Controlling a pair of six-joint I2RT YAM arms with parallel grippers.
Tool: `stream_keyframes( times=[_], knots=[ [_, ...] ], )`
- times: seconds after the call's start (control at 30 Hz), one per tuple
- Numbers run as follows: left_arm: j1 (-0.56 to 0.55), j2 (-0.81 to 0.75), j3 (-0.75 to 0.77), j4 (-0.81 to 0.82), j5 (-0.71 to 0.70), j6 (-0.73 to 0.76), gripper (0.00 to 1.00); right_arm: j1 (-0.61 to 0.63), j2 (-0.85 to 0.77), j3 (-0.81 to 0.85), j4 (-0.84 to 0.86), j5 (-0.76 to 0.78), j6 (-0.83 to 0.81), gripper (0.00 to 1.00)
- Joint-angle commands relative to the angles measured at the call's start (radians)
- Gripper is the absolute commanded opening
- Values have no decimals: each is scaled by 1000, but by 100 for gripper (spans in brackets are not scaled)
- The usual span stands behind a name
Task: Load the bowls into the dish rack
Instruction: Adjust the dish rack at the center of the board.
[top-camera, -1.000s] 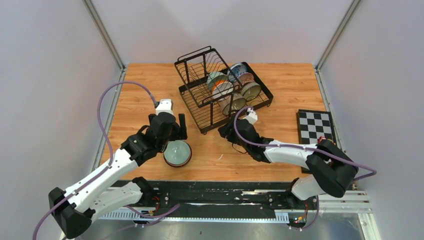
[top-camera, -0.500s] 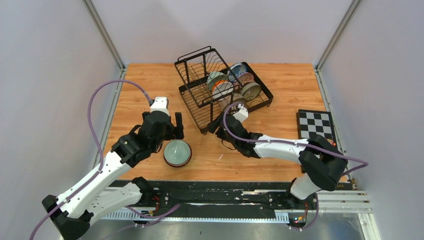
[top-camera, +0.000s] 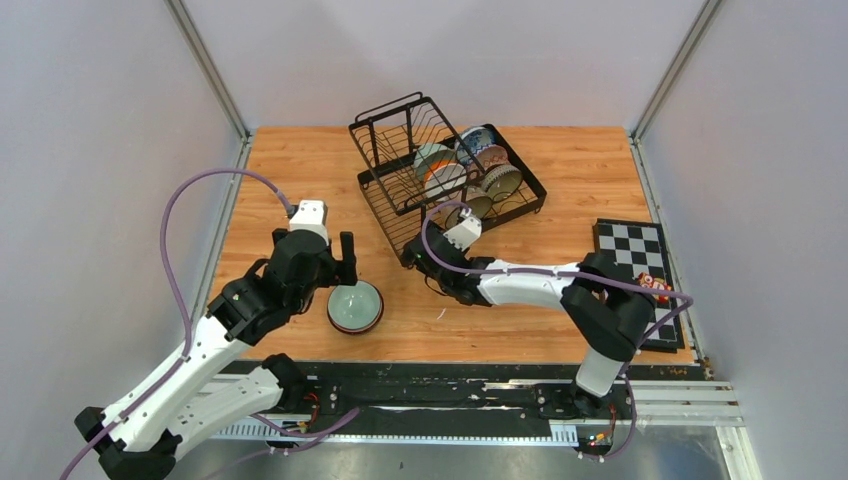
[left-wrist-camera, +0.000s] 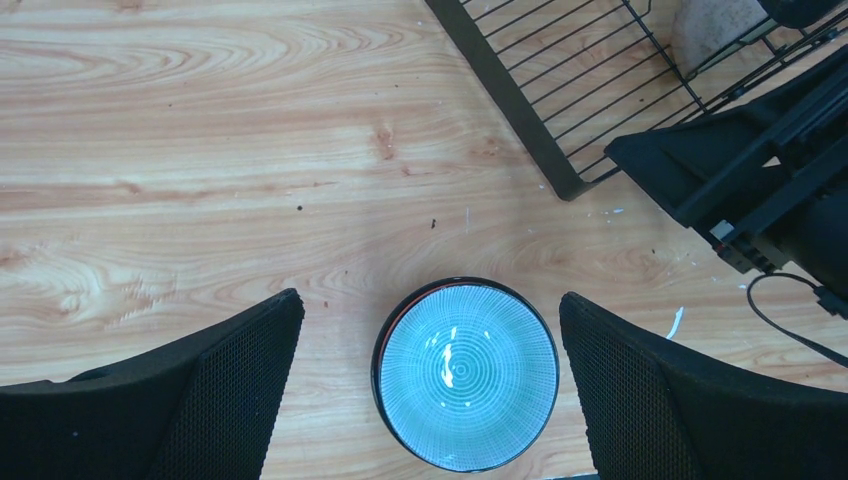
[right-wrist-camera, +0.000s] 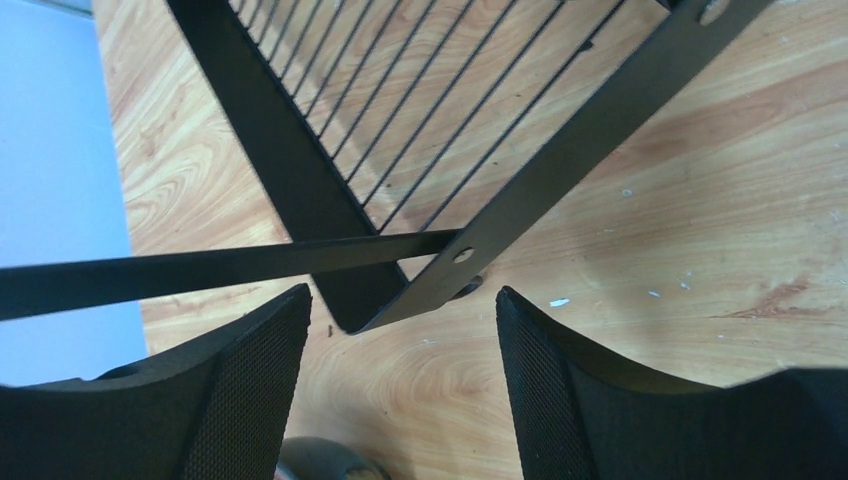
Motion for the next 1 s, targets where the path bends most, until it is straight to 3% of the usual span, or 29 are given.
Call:
stream_keyframes(
  times=[0.0,0.4,0.97],
  knots=[
    [5,-21,-22,-3,0,25,100,17,47,35,-88,64,82,70],
    [5,-22,-31,9,35,37,100,20,116,67,-177,105,131,64],
    [5,-35,-38,-5,16,29,100,20,82,17,-348,155,53,39]
  ],
)
